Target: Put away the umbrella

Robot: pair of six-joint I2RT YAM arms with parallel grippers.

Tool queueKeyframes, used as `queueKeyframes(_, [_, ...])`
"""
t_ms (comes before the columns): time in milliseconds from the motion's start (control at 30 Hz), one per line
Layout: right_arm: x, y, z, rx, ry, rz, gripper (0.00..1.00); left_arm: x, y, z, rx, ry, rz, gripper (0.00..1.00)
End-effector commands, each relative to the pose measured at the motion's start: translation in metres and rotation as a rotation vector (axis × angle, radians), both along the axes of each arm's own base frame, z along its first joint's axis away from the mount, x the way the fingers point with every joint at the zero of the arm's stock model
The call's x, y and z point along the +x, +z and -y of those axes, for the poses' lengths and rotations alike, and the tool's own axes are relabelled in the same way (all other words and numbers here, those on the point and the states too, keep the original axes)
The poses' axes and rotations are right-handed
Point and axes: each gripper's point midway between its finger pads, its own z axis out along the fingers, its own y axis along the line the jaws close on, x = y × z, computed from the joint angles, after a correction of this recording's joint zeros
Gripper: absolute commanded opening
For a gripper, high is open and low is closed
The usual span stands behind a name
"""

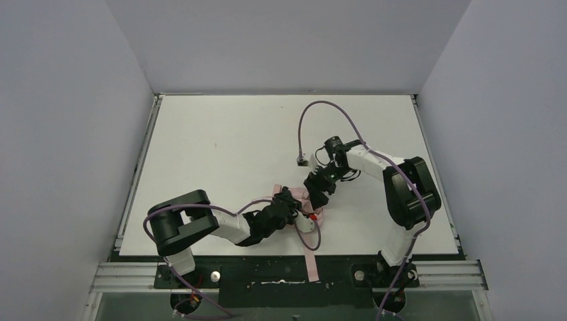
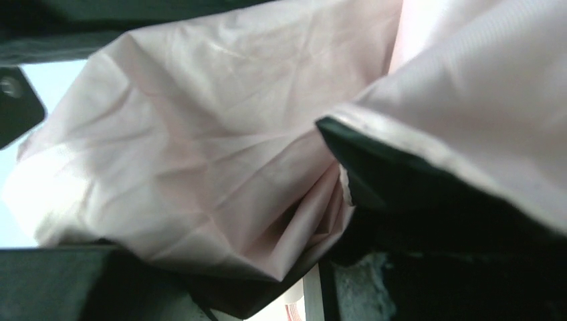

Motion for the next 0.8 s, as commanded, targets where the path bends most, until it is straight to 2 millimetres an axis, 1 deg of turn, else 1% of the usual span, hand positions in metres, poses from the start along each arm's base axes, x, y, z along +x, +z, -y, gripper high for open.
queueKeyframes(0, [0.004,-0.002,-0.003,-0.018,0.031,0.005,0.7,-0.006,0.003,-0.005,-0.013,0.01,-0.013,0.0])
queueKeyframes(67, [0.004,-0.007,0.0,-0.04,0.031,0.001,0.58,-0.005,0.01,-0.005,-0.029,0.021,-0.019,0.0])
queueKeyframes(133, [0.008,-0.011,0.004,-0.073,0.023,0.021,0.44,-0.005,0.017,-0.005,-0.046,0.037,-0.028,0.0])
queueKeyframes(167, [0.011,-0.012,0.007,-0.09,0.017,0.037,0.41,-0.005,0.022,-0.005,-0.06,0.044,-0.034,0.02])
queueKeyframes(233, [0.018,-0.015,0.012,-0.129,0.005,0.075,0.32,-0.006,0.032,-0.006,-0.081,0.053,-0.042,0.13])
queueKeyframes(300, [0.026,-0.018,0.019,-0.168,-0.005,0.123,0.24,-0.007,0.046,-0.006,-0.126,0.062,-0.052,0.27])
queueKeyframes(367, [0.033,-0.019,0.025,-0.195,-0.01,0.176,0.19,-0.01,0.058,-0.008,-0.174,0.066,-0.065,0.38])
queueKeyframes(400, [0.036,-0.02,0.027,-0.205,-0.012,0.202,0.16,-0.012,0.064,-0.009,-0.192,0.066,-0.069,0.42])
queueKeyframes(467, [0.041,-0.02,0.032,-0.227,-0.013,0.244,0.15,-0.016,0.075,-0.014,-0.225,0.075,-0.085,0.49])
queueKeyframes(533, [0.046,-0.02,0.035,-0.244,-0.019,0.279,0.15,-0.023,0.085,-0.02,-0.267,0.079,-0.113,0.53])
queueKeyframes(600, [0.049,-0.019,0.036,-0.245,-0.025,0.304,0.16,-0.032,0.099,-0.028,-0.327,0.08,-0.148,0.54])
queueKeyframes(633, [0.052,-0.018,0.035,-0.236,-0.028,0.327,0.16,-0.037,0.102,-0.034,-0.343,0.084,-0.177,0.54])
queueKeyframes(700, [0.05,-0.019,0.034,-0.216,-0.023,0.356,0.17,-0.047,0.117,-0.043,-0.432,0.093,-0.229,0.54])
queueKeyframes(767, [0.05,-0.02,0.033,-0.205,0.001,0.415,0.18,-0.052,0.135,-0.053,-0.521,0.104,-0.254,0.56])
